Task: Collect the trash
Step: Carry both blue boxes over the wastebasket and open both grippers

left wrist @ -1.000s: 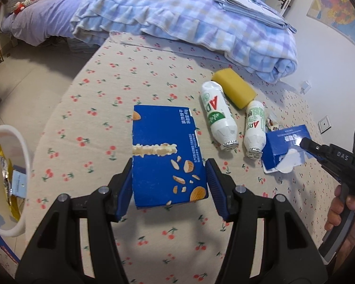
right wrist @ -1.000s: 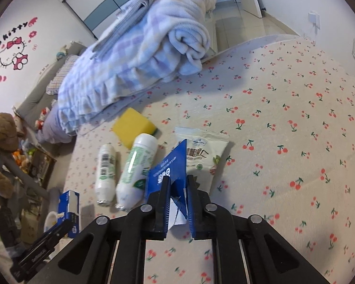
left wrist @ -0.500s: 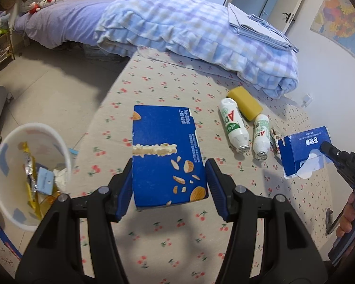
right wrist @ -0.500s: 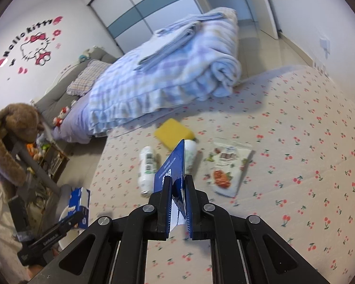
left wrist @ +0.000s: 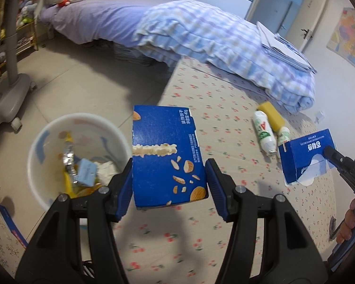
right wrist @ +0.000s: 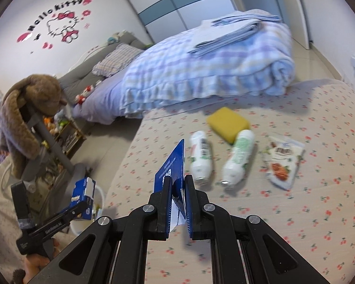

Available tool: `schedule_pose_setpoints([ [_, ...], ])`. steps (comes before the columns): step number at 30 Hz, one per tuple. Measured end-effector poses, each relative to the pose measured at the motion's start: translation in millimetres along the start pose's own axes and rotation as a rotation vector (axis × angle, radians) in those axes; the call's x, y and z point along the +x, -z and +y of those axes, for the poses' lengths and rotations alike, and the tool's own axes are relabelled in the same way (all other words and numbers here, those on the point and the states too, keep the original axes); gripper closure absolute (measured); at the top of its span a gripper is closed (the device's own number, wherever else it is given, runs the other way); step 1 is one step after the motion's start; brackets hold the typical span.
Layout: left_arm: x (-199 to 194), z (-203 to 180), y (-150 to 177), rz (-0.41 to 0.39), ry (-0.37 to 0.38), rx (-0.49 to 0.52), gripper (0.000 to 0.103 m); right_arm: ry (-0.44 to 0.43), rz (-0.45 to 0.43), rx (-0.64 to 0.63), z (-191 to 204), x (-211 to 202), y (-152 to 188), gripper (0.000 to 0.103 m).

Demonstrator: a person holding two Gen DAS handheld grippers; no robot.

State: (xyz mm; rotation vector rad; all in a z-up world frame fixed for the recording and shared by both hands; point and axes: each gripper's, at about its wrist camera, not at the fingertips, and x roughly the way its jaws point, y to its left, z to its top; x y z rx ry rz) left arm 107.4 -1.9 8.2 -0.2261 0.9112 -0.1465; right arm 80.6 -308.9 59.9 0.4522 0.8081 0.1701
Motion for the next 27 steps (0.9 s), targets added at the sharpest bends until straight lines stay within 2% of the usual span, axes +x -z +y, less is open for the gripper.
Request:
schedule_pose_setpoints([
  [13, -20.1, 66.9, 2.8, -0.029, -0.077, -0.097, 0.044, -0.063, 0.051, -0.111, 68.9, 29.9, 16.2, 0.092],
  [25, -22.8, 118.3, 1.1, -0.049, -0.141, -0.188, 0.043, -0.114, 0.087, -0.186, 122.3, 56.8, 30.9, 0.092],
  [26, -22.2, 122.0, 0.4, -0.043, -0.161, -0.197, 0.041, -0.119, 0.09, -0.191, 126.1, 59.3, 32.1, 0.092],
  [27, -21.1, 124.8, 0.3, -0.027, -0.17, -0.204, 0.031, -0.124, 0.092, -0.197, 130.3, 61.8, 33.1, 0.092],
])
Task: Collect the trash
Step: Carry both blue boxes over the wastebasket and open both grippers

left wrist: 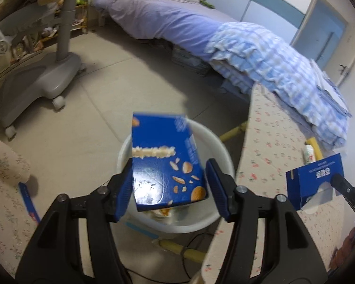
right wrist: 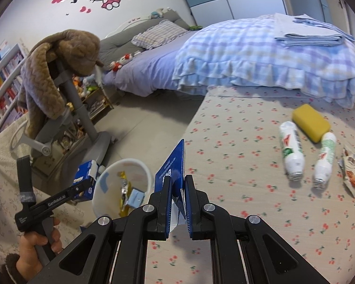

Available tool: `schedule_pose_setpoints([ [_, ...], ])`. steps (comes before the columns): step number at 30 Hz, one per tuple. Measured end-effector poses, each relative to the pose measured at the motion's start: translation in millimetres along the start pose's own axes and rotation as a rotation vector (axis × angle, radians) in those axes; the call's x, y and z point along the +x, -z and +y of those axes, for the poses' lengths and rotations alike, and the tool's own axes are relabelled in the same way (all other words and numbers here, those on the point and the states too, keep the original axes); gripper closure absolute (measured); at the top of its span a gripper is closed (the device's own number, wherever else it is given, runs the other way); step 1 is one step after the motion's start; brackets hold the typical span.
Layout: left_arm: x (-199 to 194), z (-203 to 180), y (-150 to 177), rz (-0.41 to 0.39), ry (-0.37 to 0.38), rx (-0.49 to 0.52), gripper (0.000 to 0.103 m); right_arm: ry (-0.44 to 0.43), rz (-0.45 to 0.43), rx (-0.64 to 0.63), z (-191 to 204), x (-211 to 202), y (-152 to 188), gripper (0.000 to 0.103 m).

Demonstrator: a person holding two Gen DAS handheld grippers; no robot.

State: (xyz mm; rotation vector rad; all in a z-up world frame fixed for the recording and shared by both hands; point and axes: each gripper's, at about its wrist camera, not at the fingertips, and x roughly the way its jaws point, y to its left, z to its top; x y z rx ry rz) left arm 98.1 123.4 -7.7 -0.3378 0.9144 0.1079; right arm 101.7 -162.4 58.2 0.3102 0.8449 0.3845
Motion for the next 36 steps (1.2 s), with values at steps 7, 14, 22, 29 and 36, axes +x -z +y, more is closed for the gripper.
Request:
schedule_pose_setpoints([
  [7, -1.0, 22.0, -0.1, 0.074, -0.119, -0.082, 0.013, -0.04, 0.029, -0.029, 27.1, 29.5, -3.5, 0.092],
  [14, -6.9, 36.1, -2.8, 0.081, -0.158, -0.099, 0.011, -0.07, 0.06, -0.049, 58.3, 61.2, 1.5, 0.092],
  [22, -7.8, 40.5, -5.3, 0.079, -0.166, -0.107, 0.011, -0.111, 0.087, -0.084, 81.2, 95.9, 8.8, 0.083],
  [29, -6.8, 36.8, -5.6, 0.088, -0.146, -0.094, 0.011, -0.062, 0.11, -0.042, 66.2, 102.2, 12.8, 0.021],
  [36, -4.6, 26.0, -0.9, 0.102, -0.115, -0.059, 0.011, -0.033, 0.074, -0.033, 47.9, 76.3, 9.5, 0.021],
])
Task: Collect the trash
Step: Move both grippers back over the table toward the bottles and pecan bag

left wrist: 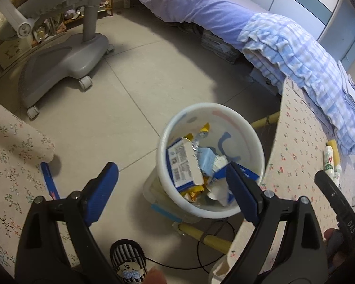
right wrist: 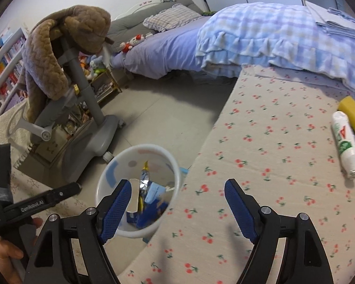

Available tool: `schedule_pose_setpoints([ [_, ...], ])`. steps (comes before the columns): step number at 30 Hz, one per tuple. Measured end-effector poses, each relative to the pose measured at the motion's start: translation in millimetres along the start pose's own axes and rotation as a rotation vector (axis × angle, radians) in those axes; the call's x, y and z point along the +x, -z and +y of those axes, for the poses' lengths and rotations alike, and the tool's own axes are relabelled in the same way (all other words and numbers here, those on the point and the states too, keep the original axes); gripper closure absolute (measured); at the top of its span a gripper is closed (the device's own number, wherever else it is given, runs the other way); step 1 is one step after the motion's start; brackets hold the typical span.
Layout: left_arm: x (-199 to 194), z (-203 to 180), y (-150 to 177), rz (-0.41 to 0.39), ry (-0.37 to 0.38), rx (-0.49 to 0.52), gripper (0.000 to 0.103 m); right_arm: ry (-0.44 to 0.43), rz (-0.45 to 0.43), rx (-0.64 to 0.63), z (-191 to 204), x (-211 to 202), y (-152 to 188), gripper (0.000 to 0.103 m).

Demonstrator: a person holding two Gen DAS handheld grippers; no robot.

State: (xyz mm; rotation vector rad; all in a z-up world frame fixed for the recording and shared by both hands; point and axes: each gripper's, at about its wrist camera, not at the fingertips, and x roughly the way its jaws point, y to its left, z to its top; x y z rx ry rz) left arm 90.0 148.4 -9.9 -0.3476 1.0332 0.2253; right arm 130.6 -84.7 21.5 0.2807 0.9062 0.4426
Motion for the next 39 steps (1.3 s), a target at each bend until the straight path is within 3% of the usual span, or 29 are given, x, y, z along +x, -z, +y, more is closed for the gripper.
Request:
schedule_pose_setpoints([
  [1, -0.2, -1.7, 0.8, 0.0, 0.014, 0.003, 0.011, 0.004, -0.004, 0.0, -3.4, -4.6, 0.5, 0.021],
  [3, -1.1, -5.2, 2.2, -0.005, 0.024, 0.012, 0.001, 0.019, -0.006, -0.004, -10.9, -12.8, 2.5, 0.021],
  [17, -2.3, -48.9, 17.4, -0.007, 0.041, 0.125, 0.001, 0.142, -0.055, 0.091, -104.0, -82.9, 22.9, 0.02],
  [39, 7.4, -164.6, 46.0, 0.02, 0.094, 0.303, 0.001, 0.283, -0.123, 0.252, -220.6, -173.5, 60.6, 0.019],
])
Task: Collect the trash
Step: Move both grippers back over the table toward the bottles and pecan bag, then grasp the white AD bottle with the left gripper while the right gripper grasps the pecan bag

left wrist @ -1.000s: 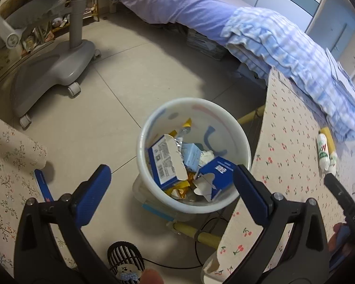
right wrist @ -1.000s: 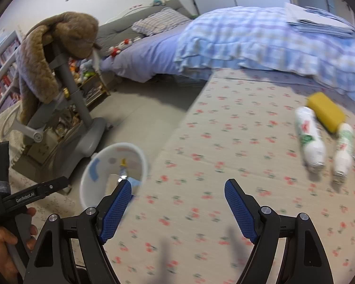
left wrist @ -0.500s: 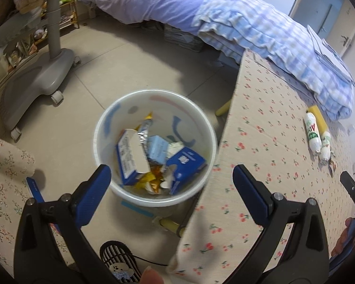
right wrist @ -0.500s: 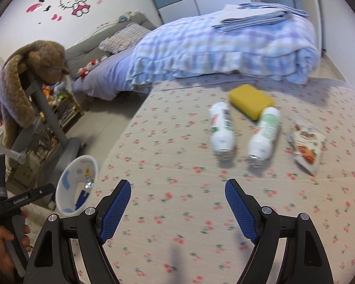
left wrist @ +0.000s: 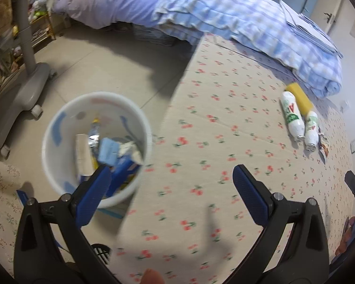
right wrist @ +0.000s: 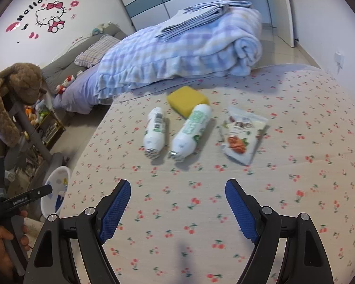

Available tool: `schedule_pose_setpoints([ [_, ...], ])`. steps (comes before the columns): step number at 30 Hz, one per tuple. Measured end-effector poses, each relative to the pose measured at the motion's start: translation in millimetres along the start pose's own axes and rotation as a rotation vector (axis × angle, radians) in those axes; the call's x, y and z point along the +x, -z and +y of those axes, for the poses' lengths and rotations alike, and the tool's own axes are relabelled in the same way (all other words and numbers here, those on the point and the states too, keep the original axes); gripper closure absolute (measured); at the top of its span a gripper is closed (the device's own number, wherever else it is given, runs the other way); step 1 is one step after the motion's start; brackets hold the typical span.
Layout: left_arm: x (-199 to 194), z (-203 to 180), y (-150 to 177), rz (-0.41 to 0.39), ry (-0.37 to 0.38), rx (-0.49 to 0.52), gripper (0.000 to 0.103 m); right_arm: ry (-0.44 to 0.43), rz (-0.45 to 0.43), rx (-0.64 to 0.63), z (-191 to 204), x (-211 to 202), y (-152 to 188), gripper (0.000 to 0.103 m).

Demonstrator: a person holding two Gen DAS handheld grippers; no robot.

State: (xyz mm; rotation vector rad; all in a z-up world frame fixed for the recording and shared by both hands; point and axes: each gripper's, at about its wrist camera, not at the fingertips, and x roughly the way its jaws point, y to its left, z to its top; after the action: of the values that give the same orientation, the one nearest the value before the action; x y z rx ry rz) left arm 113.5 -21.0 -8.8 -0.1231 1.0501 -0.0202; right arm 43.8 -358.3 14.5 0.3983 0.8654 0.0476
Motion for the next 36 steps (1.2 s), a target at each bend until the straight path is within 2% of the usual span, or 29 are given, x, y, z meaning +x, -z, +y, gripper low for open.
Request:
schedule_pose_setpoints([
  [8, 14.9, -59.4, -2.9, 0.019, 0.071, 0.056, 0.001, 0.053, -0.008, 0.05, -47.0, -9.9, -7.2, 0.019],
  [15, 35.0, -121.3, -12.4, 0.016, 0.17, 0.099, 0.001, 0.095, 0.014, 0.092, -76.3, -1.1, -12.7, 0.019],
  [22, 58.6, -162.3, -26.3, 0.0, 0.257, 0.102, 0.004, 0.134, 0.025, 0.094, -92.6, 16.4, -27.6, 0.019],
  [26, 75.6, -176.1, -35.0, -0.008, 0.288, 0.093, 0.01, 0.149, 0.039, 0.106, -101.1, 33.7, -36.9, 0.019],
  [30, 89.3, -183.9, -41.2, -0.001, 0.331, 0.079, 0.024, 0.133, 0.06, 0.147, -105.5, 52.0, -44.2, 0.019],
  [34, 100.5, -189.2, -44.5, 0.02, 0.363, 0.073, 0.033, 0.121, 0.073, 0.154, -101.4, 67.3, -51.2, 0.019],
  [36, 104.5, -191.1, -45.2, 0.027, 0.362, 0.08, 0.043, 0.121, 0.083, 0.142, -97.2, 75.3, -53.0, 0.019],
])
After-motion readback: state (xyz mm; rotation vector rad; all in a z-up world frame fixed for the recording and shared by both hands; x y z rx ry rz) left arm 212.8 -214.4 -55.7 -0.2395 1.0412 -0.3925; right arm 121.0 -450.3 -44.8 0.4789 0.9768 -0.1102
